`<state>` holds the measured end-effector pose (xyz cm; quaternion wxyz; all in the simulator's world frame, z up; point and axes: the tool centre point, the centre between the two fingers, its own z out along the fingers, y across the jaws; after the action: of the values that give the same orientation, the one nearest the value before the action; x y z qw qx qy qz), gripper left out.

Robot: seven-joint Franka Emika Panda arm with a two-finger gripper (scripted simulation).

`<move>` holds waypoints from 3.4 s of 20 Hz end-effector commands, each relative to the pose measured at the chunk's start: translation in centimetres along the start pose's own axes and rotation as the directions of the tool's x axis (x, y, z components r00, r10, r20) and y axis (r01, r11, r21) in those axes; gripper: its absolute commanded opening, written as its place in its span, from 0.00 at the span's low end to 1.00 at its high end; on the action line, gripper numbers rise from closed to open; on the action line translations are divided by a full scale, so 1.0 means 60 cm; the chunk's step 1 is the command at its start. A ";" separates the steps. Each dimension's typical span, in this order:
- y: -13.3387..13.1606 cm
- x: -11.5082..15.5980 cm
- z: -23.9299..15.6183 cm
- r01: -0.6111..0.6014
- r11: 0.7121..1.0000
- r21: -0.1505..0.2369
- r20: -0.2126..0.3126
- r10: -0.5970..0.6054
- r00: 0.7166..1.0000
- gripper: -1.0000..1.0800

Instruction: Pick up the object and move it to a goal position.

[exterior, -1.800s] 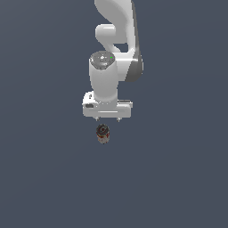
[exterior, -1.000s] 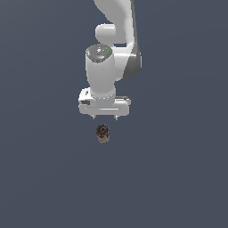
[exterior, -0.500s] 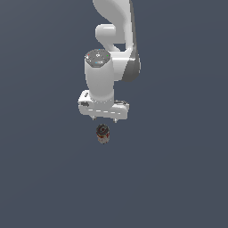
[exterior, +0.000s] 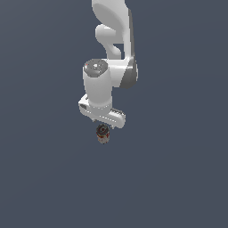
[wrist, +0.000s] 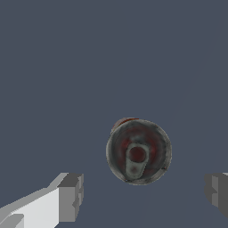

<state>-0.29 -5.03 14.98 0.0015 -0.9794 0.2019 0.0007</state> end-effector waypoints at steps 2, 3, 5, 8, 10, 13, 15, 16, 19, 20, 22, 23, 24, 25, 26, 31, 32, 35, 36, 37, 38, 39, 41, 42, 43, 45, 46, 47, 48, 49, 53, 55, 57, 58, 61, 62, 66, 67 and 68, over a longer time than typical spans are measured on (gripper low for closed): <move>0.003 0.005 0.014 -0.086 0.996 0.000 -0.001 0.086 0.996 0.96; 0.004 0.006 0.017 -0.107 0.994 -0.001 -0.001 0.107 0.994 0.96; 0.005 0.008 0.023 -0.143 0.990 -0.001 -0.001 0.143 0.990 0.96; 0.007 0.010 0.030 -0.185 0.983 -0.001 -0.002 0.185 0.983 0.96; 0.008 0.011 0.033 -0.206 0.979 -0.002 -0.002 0.206 0.979 0.96; 0.009 0.012 0.036 -0.225 0.974 -0.002 -0.002 0.225 0.974 0.96; 0.009 0.012 0.037 -0.231 0.973 -0.002 -0.002 0.231 0.973 0.96; 0.009 0.012 0.037 -0.232 0.973 -0.002 -0.002 0.232 0.973 0.96; 0.009 0.012 0.039 -0.227 0.974 -0.002 -0.002 0.227 0.974 0.96; 0.009 0.011 0.043 -0.227 0.974 -0.002 -0.002 0.227 0.974 0.96; 0.009 0.011 0.053 -0.228 0.974 -0.002 -0.002 0.228 0.974 0.96; 0.009 0.011 0.060 -0.229 0.974 -0.002 -0.002 0.229 0.974 0.96; 0.010 0.011 0.069 -0.229 0.973 -0.002 -0.002 0.229 0.973 0.96; 0.010 0.011 0.078 -0.230 0.973 -0.002 -0.002 0.230 0.973 0.96; 0.010 0.010 0.088 -0.231 0.973 -0.002 -0.002 0.231 0.973 0.96; 0.010 0.011 0.117 -0.232 0.973 -0.002 -0.002 0.232 0.973 0.96; 0.010 0.011 0.120 -0.232 0.973 -0.002 -0.002 0.232 0.973 0.96; 0.010 0.012 0.121 -0.232 0.973 -0.002 -0.002 0.232 0.973 0.00; 0.010 0.012 0.121 -0.232 0.973 -0.002 -0.002 0.232 0.973 0.00; 0.010 0.012 0.121 -0.232 0.973 -0.002 -0.002 0.232 0.973 0.00; 0.010 0.012 0.121 -0.232 0.973 -0.002 -0.002 0.232 0.973 0.00; 0.010 0.012 0.121 -0.232 0.973 -0.002 -0.002 0.232 0.973 0.00; 0.010 0.012 0.121 -0.232 0.973 -0.002 -0.002 0.232 0.973 0.00; 0.010 0.012 0.121 -0.232 0.973 -0.002 -0.002 0.232 0.973 0.00; 0.010 0.012 0.121 -0.232 0.973 -0.002 -0.002 0.232 0.973 0.00; 0.008 0.011 0.120 -0.231 0.973 -0.001 -0.002 0.231 0.973 0.00; 0.008 0.011 0.119 -0.231 0.973 -0.001 -0.002 0.231 0.973 0.00; 0.008 0.011 0.118 -0.231 0.973 -0.001 -0.002 0.231 0.973 0.00; 0.008 0.010 0.116 -0.231 0.973 -0.001 -0.002 0.231 0.973 0.00; 0.008 0.009 0.114 -0.231 0.973 -0.001 -0.002 0.231 0.973 0.00; 0.009 0.001 0.097 -0.231 0.973 -0.001 -0.002 0.231 0.973 0.00; 0.010 -0.005 0.084 -0.231 0.973 -0.001 -0.002 0.231 0.973 0.00; 0.011 -0.013 0.068 -0.231 0.973 -0.001 -0.002 0.231 0.973 0.00; 0.011 -0.017 0.059 -0.231 0.973 -0.001 -0.002 0.231 0.973 0.00; 0.013 -0.032 0.028 -0.231 0.973 -0.001 -0.002 0.231 0.973 0.00; 0.013 -0.037 0.016 -0.231 0.973 -0.001 -0.002 0.231 0.973 0.00; 0.016 -0.063 -0.040 -0.231 0.973 -0.001 -0.002 0.231 0.973 0.00; 0.017 -0.070 -0.054 -0.231 0.973 -0.001 -0.002 0.231 0.973 0.00; 0.018 -0.076 -0.069 -0.232 0.973 -0.001 -0.002 0.232 0.973 0.00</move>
<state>-4.40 -4.37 17.61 0.0000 -0.9492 0.3147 0.0022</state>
